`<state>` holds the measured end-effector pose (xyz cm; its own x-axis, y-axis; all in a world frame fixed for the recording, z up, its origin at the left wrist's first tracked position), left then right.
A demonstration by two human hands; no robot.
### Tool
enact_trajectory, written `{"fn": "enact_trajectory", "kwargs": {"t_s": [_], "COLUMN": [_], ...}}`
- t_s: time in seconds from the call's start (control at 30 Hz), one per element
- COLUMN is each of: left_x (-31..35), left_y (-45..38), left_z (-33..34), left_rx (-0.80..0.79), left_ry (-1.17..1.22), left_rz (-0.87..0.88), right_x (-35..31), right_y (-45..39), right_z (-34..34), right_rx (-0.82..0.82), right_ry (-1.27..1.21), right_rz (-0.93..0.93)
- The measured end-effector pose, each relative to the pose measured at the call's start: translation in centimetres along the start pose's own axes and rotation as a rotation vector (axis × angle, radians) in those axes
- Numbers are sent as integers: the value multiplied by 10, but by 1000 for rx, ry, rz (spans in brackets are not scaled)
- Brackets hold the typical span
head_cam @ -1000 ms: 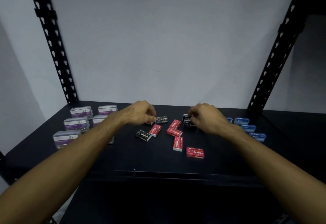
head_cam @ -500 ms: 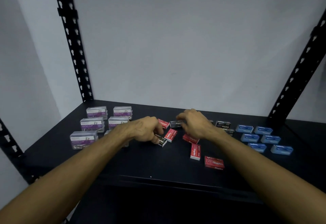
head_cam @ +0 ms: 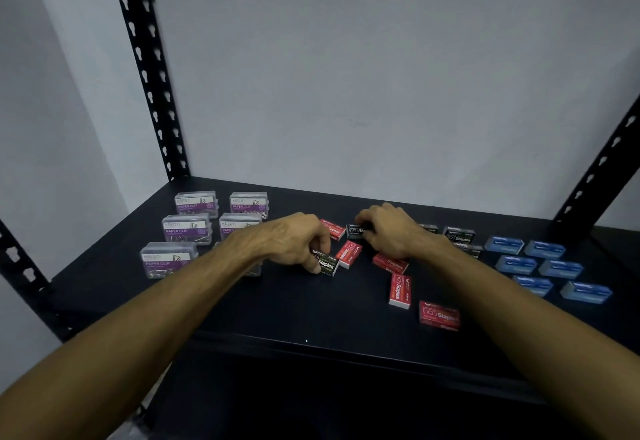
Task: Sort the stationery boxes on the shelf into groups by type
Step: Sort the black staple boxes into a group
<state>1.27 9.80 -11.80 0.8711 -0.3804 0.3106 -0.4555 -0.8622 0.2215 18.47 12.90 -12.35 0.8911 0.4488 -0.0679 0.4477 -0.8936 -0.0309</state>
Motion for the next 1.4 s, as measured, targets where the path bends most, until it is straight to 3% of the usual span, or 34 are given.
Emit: {"fn": "enact_trajectory", "kwargs": {"t_s": [0.3, 0.6, 0.93, 1.4], "left_x": [3, 5, 10, 114], "left_y": [5, 11, 13, -21], "left_z": [3, 3, -1, -14], "left_rx": [13, 16, 0, 220], "left_ry": [64, 62, 8, 124], "left_rz": [-5, 13, -23, 114], "right_x": [-2, -9, -6, 75], "right_y": [7, 14, 45, 144], "right_z": [-3, -5, -28, -65], "right_rx": [83, 57, 171, 158], "right_ry": [-43, -44, -147, -93], "right_rz": [-15, -24, 32, 228]}}
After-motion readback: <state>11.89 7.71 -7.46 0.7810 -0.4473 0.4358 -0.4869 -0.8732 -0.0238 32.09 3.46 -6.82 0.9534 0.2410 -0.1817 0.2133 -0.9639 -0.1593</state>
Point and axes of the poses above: each hand's wrist, its own y-axis away from the middle knuckle, its own z-axis out of the palm, x = y × z, the point moved 5 cm from there along -y, towards the middle knuckle, and after that the axes turned 6 degrees about -z, right-handed, at the moved point
